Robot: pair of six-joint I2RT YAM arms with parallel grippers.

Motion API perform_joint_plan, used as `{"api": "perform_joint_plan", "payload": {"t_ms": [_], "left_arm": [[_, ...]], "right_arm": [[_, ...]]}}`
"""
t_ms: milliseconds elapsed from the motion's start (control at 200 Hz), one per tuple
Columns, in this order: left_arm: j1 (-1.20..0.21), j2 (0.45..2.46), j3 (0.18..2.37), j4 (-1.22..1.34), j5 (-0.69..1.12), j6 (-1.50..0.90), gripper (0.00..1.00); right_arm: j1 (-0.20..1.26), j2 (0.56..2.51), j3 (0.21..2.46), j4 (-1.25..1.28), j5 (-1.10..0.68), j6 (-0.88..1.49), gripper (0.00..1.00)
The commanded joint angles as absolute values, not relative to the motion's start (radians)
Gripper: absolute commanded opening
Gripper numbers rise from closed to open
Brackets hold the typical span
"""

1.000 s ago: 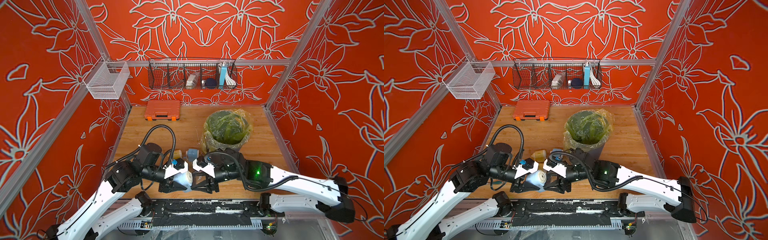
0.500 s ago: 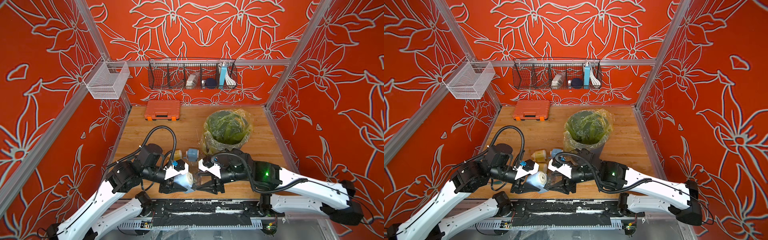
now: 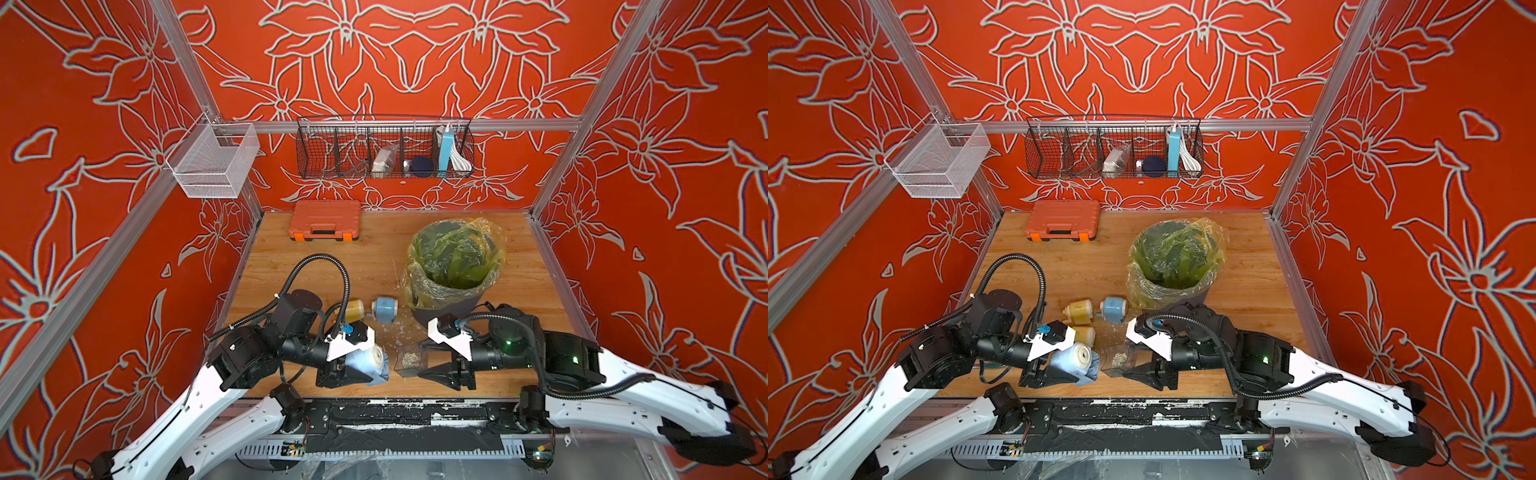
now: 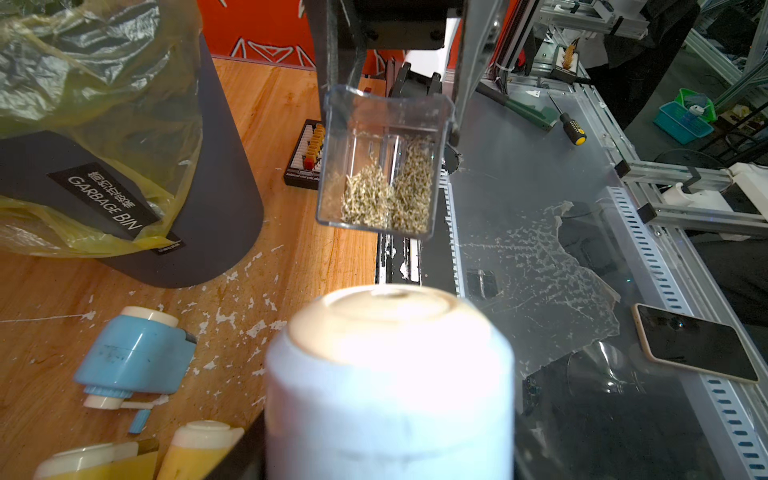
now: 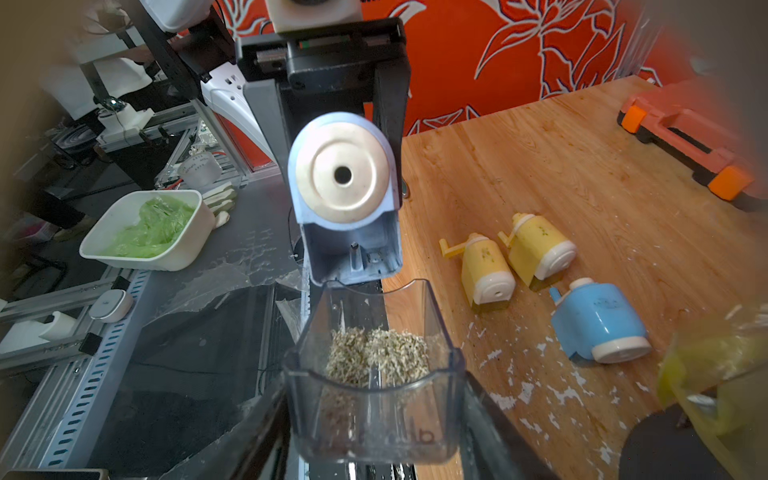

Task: Take out the pencil sharpener tray and clean the shavings
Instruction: Open the container of the pencil sharpener, then place the pencil sharpener at the center of the board.

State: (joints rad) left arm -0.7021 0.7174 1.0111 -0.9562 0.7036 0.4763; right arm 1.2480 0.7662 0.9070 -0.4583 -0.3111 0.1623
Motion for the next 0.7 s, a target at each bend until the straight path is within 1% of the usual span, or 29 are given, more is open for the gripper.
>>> {"api": "perform_joint_plan", "payload": {"t_ms": [0,65,145,250,340,425,535,615,696], "left_arm": [[-0.71,0.723,1.027,-0.954,0.701,0.501,0.0],[-0.711,0.739,1.035,-0.967,0.694,0.52,0.0],[-0.71,0.764,1.042,-0.983,0.689,0.545,0.0],[-0.71,0.787,1.045,-0.982,0.686,0.568,0.0],[-0.71,0.795,1.046,-0.967,0.687,0.575,0.0],[-0.71,0.795,1.045,-0.956,0.686,0.585,0.0],[-0.712,0.805,1.043,-0.968,0.682,0.605,0.0],[-0.713,0.807,1.04,-0.972,0.68,0.617,0.0],[-0.712,0.805,1.037,-0.967,0.683,0.623,0.0]], "right_arm": [[1.243,0.712,0.936,-0.536,-0.199,0.166,0.0],[1.243,0.705,1.006,-0.58,-0.111,0.173,0.0],[1.243,0.742,1.148,-0.655,0.014,0.18,0.0],[1.238,0.852,1.359,-0.777,0.172,0.183,0.0],[1.191,0.947,1.515,-0.864,0.227,0.23,0.0],[1.065,1.035,1.641,-0.943,0.142,0.337,0.0],[0.846,1.125,1.728,-1.021,-0.07,0.53,0.0],[0.711,1.182,1.753,-1.055,-0.246,0.691,0.0],[0.597,1.235,1.734,-1.052,-0.481,0.863,0.0]]}}
